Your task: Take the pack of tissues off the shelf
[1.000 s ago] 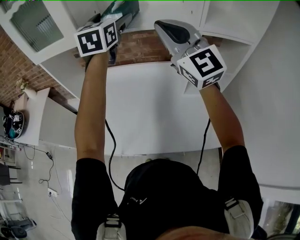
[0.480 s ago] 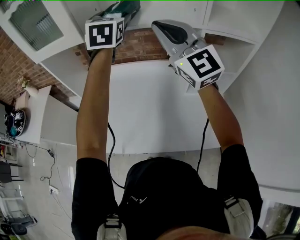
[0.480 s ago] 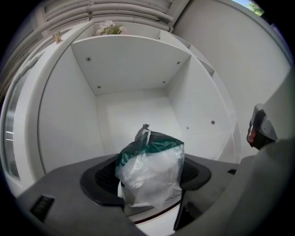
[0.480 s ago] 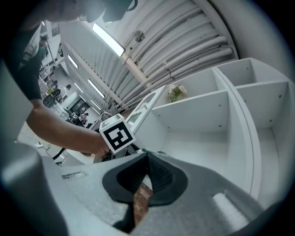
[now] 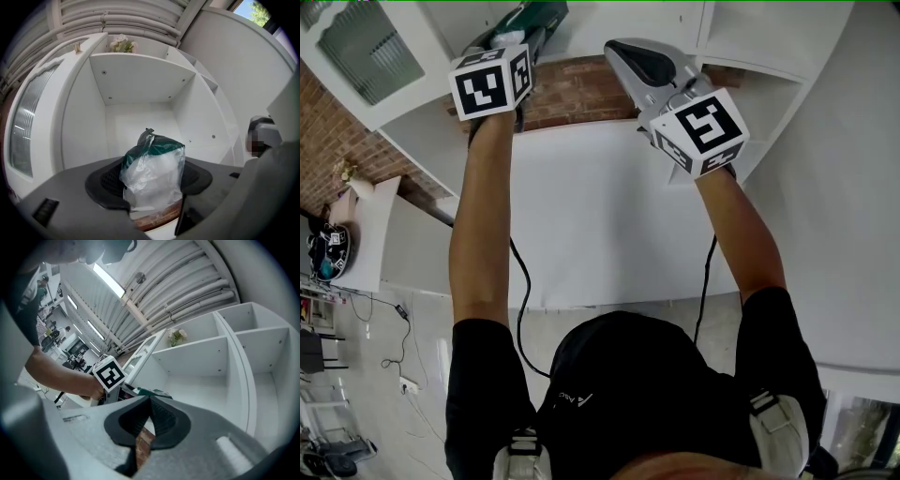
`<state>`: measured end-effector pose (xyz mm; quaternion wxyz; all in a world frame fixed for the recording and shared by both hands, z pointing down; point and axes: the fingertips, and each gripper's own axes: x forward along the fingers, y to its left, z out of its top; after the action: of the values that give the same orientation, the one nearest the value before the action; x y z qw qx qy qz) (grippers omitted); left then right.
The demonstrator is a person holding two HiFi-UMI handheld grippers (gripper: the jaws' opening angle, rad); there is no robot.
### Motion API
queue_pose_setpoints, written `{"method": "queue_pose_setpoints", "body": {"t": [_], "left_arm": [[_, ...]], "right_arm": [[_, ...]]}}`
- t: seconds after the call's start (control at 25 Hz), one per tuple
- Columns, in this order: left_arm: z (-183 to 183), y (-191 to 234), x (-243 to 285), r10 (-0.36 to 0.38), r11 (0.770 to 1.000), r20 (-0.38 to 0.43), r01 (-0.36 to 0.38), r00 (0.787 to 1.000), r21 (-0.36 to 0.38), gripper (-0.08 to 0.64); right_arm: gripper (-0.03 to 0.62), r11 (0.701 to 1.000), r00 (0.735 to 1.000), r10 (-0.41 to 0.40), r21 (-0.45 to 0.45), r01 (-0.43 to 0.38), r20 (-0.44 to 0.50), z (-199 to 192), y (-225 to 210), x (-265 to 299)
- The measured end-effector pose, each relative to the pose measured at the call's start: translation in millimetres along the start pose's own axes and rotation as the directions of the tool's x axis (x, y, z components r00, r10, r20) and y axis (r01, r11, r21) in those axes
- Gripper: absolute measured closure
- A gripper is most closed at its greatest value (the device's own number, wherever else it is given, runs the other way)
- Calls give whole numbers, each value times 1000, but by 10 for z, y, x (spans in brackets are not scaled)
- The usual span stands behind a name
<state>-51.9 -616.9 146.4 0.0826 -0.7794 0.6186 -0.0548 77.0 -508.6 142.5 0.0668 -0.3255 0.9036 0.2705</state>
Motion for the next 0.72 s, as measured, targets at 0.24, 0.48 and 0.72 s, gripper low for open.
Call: {"method": "queue_pose_setpoints", "body": {"t": [0.24, 0.48, 0.72], "left_arm": [[166, -61, -386, -24, 999, 105, 26, 994, -24, 275], [189, -238, -944, -74, 995, 220, 88, 973, -55, 275], [40, -333, -1465, -108, 984, 299, 144, 948, -103, 275]], "right_arm": [[591, 1000, 1000, -9, 17, 9, 15, 36, 54, -77], [591, 999, 998, -39, 11, 39, 45, 118, 186, -308], [591, 997, 996, -76, 23, 75, 48, 139, 368, -577]]}}
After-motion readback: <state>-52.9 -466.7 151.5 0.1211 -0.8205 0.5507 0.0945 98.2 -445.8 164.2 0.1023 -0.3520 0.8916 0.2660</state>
